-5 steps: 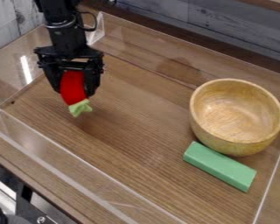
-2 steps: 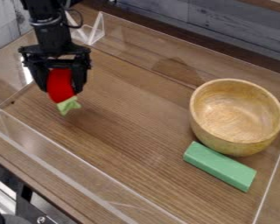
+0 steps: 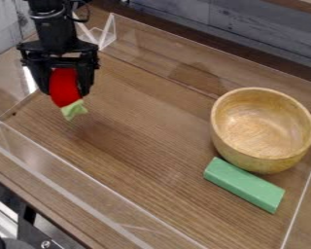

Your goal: Move the red object to the left side of the table

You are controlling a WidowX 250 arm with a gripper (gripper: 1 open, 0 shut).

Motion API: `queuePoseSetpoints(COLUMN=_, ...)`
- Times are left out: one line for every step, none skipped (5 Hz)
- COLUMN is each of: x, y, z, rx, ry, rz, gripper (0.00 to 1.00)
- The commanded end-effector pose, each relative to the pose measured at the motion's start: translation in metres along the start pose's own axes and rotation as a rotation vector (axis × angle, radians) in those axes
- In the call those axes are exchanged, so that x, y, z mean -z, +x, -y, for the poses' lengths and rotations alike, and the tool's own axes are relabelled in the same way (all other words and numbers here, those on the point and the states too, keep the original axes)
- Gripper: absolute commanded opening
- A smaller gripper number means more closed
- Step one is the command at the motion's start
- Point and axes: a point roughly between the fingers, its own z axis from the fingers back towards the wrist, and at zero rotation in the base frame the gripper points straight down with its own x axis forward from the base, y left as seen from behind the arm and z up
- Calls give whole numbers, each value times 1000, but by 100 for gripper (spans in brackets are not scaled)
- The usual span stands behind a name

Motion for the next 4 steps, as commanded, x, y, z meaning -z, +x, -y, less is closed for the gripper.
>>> queuePoseSetpoints(x=-9, y=-1, z=-9, rx=29, ry=23, rz=50, gripper=0)
queuePoseSetpoints(x=-6, y=-3, z=-1, rx=16, ry=31, rz=42, gripper=100)
queuePoseSetpoints(x=-6, y=-6, z=9, rx=3, ry=35, rz=39, gripper=100)
queuePoseSetpoints(x=-10, y=-6, z=26, rx=31, ry=32, rz=44, gripper=100)
